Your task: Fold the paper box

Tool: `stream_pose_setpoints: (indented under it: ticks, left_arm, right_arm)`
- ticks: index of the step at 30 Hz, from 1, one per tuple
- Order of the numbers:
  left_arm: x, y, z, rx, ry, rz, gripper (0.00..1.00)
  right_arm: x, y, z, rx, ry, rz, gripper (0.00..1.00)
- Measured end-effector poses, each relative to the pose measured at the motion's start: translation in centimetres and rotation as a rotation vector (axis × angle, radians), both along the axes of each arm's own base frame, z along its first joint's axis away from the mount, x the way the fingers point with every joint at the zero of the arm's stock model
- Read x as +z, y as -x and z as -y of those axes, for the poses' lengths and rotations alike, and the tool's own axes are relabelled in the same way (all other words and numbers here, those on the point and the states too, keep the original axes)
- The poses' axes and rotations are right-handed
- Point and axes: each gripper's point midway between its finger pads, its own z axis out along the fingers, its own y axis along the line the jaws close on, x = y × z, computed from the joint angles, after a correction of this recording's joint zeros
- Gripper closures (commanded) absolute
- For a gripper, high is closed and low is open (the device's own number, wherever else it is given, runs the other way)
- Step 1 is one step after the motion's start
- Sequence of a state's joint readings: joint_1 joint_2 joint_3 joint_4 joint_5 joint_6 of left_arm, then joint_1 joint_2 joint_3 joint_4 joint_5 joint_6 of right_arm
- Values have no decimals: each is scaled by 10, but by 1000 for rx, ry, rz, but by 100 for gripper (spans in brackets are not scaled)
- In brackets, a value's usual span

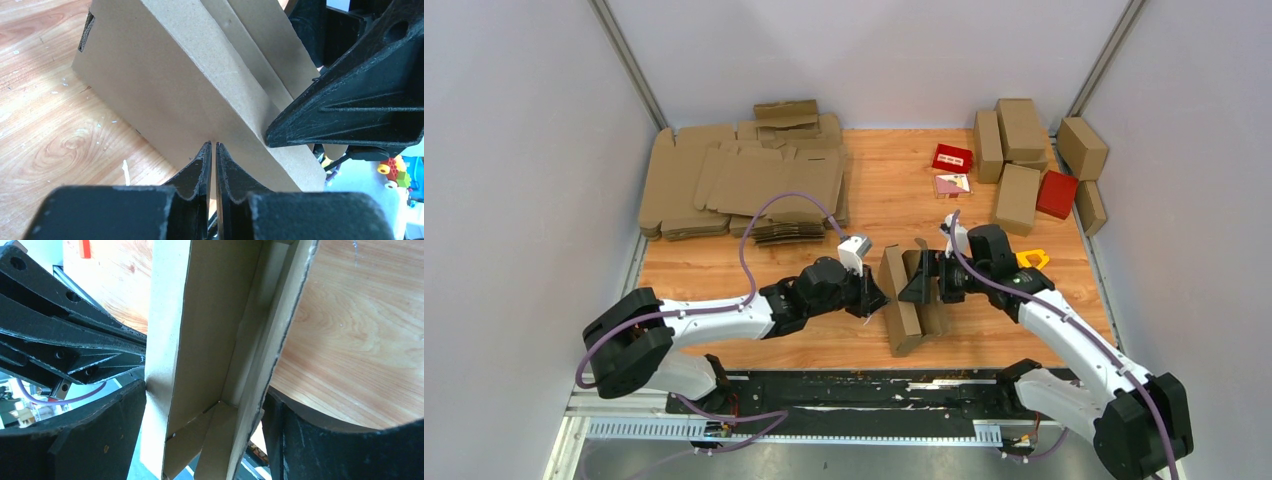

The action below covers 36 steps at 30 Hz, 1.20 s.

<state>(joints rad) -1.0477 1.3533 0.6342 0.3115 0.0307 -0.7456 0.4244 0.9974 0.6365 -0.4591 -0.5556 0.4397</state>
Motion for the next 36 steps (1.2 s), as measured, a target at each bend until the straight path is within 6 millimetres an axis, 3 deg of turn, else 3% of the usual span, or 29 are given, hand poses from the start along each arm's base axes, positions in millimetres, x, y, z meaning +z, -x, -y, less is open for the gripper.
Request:
stream_pose_setpoints:
  ticks: [15, 19, 24, 26, 31, 36]
  left_arm:
    - [2, -4, 13, -6, 9, 6, 87]
    - [-4, -3, 18, -14, -2, -1, 87]
    - [-13, -3, 20, -18, -15, -8, 87]
    - [-13, -3, 20, -16, -18, -8, 87]
    - [-9, -5, 13, 4, -32, 10, 85]
    - [20, -18, -14, 58, -6, 66, 81]
  right_arm:
    - [2, 2, 9, 28, 79, 23, 15]
    - [0, 5, 9, 41, 100, 13, 28]
    - [-6, 4, 12, 33, 131, 0, 63]
    - [-6, 4, 14, 30, 143, 1, 72]
    - [-3, 2, 18, 16, 173, 2, 74]
    - [3, 1, 19, 43, 211, 24, 74]
